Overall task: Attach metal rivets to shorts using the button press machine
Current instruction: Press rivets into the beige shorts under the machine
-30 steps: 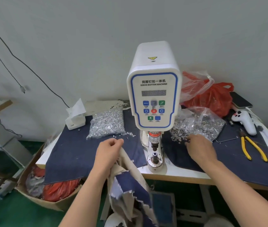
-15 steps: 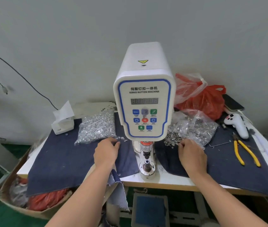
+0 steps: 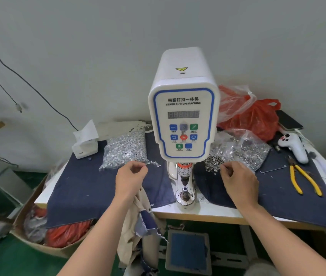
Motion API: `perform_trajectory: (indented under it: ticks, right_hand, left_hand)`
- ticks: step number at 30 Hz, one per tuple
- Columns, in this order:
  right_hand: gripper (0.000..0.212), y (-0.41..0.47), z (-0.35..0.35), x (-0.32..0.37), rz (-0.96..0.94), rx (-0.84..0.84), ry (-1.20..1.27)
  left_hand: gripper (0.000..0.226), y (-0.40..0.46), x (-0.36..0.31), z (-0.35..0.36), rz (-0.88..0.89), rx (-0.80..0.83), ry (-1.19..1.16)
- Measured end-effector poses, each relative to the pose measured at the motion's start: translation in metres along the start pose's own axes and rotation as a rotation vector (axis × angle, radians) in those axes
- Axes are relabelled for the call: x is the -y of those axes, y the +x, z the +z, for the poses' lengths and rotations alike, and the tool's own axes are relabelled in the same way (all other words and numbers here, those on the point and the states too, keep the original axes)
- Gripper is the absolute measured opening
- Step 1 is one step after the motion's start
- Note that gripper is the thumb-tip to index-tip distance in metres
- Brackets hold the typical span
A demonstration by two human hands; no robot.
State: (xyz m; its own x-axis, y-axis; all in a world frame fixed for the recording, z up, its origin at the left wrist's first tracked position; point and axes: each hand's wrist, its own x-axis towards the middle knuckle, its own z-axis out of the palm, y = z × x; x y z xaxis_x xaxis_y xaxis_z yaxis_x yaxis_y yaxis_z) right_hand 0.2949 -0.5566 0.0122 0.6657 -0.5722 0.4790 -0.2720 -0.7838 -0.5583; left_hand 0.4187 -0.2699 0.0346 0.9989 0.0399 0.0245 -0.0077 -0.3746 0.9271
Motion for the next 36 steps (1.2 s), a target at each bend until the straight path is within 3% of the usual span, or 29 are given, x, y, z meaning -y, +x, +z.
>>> perform_trajectory:
  ticks: [2,7,11,18,27,36]
  right_hand:
    - [0.013,0.000,-0.005,0.017,0.047,0.122,0.105]
    - [0.015,-0.025,-0.009,0.066,0.737,0.728,0.822]
    - [0.009,-0.033,-0.013,0.081,0.960,0.865,1.067]
    - [0.013,-0.034,-0.015,0.084,1.106,0.907,1.247]
    - [0.017,-0.032,-0.015,0.072,1.069,0.916,1.307]
    - [0.025,-0.022,-0.002,0.013,0.801,0.479,0.908]
  left_hand:
    - [0.014,-0.014,-0.002,-0.007,-0.007,0.036,-0.072]
    - [0.011,-0.047,-0.002,-0.007,-0.050,0.194,-0.093]
    - [0.007,-0.063,0.000,0.002,-0.094,0.247,-0.110]
    - [0.018,-0.077,-0.007,0.015,-0.091,0.310,-0.141]
    - [0.007,-0.089,-0.012,0.032,-0.108,0.288,-0.121]
    - [0.010,-0.092,-0.017,0.049,-0.106,0.224,-0.173]
